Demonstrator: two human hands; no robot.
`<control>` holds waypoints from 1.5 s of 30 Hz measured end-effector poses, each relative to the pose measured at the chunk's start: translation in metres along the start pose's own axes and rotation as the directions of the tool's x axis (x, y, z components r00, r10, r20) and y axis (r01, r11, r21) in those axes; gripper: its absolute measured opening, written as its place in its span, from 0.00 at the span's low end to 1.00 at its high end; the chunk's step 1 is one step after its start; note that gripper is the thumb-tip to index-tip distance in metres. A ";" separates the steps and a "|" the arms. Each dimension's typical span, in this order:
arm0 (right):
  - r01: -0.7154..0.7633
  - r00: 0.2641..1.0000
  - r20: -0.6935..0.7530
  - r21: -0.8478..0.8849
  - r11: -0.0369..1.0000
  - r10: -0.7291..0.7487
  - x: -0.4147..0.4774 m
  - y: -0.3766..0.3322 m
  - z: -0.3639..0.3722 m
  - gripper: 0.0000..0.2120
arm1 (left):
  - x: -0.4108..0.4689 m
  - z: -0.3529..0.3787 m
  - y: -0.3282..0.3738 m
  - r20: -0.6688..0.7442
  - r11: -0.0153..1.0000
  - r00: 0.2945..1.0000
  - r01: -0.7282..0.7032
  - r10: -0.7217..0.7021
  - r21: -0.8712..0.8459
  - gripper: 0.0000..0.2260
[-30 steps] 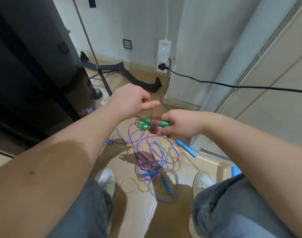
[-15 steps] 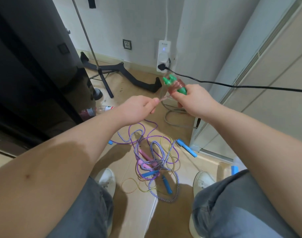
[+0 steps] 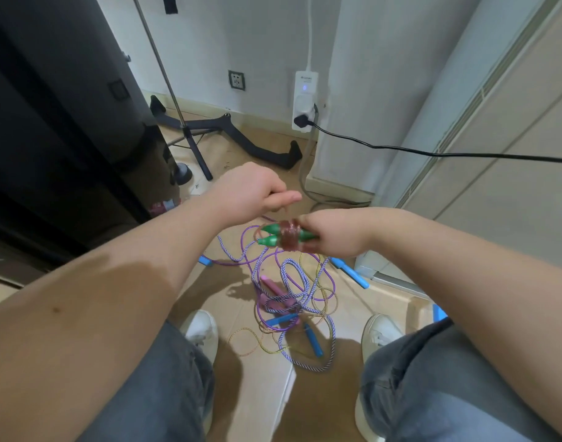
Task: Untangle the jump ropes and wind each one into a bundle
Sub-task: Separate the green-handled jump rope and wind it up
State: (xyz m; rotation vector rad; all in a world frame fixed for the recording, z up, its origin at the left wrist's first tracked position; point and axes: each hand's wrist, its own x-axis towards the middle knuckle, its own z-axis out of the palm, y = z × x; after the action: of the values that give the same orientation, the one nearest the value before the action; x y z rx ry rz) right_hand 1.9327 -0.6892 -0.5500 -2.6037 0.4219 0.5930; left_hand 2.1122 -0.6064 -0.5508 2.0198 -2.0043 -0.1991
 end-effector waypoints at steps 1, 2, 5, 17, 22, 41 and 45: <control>0.044 0.999 -0.031 0.064 0.997 -0.042 -0.002 -0.003 -0.002 0.04 | -0.001 0.002 -0.005 0.006 0.997 0.999 0.045 -0.045 -0.059 0.29; 0.073 0.996 -0.066 0.138 0.988 -0.064 -0.003 -0.004 -0.004 0.03 | -0.002 0.002 -0.009 0.003 0.987 0.996 0.092 -0.092 -0.130 0.28; 0.118 0.991 -0.112 0.391 0.913 -0.080 -0.009 -0.002 -0.012 0.03 | -0.004 0.002 -0.012 0.028 0.901 0.971 0.229 -0.236 -0.368 0.28; -0.027 0.805 -0.552 0.331 0.943 0.217 -0.006 0.025 -0.025 0.12 | 0.001 0.006 0.019 -0.017 0.632 0.916 0.263 -0.401 -0.729 0.14; -0.291 0.715 -0.657 0.031 0.956 0.239 0.005 0.032 -0.019 0.13 | 0.002 0.004 0.030 0.066 0.515 0.897 0.311 -0.438 -0.799 0.13; -0.097 0.770 -0.619 0.127 0.987 0.155 0.010 0.013 -0.017 0.26 | 0.000 0.002 0.021 0.070 0.491 0.835 0.387 -0.546 -0.780 0.08; 0.062 0.760 -0.602 0.441 0.896 0.244 -0.005 0.001 -0.024 0.15 | 0.001 0.005 0.025 0.028 0.626 0.902 0.321 -0.431 -0.711 0.14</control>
State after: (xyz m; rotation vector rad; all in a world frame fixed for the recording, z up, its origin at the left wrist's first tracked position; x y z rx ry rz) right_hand 1.9364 -0.7002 -0.5283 -2.2696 0.7999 -0.3902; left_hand 2.0868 -0.6080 -0.5475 1.8101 -1.1016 -0.7602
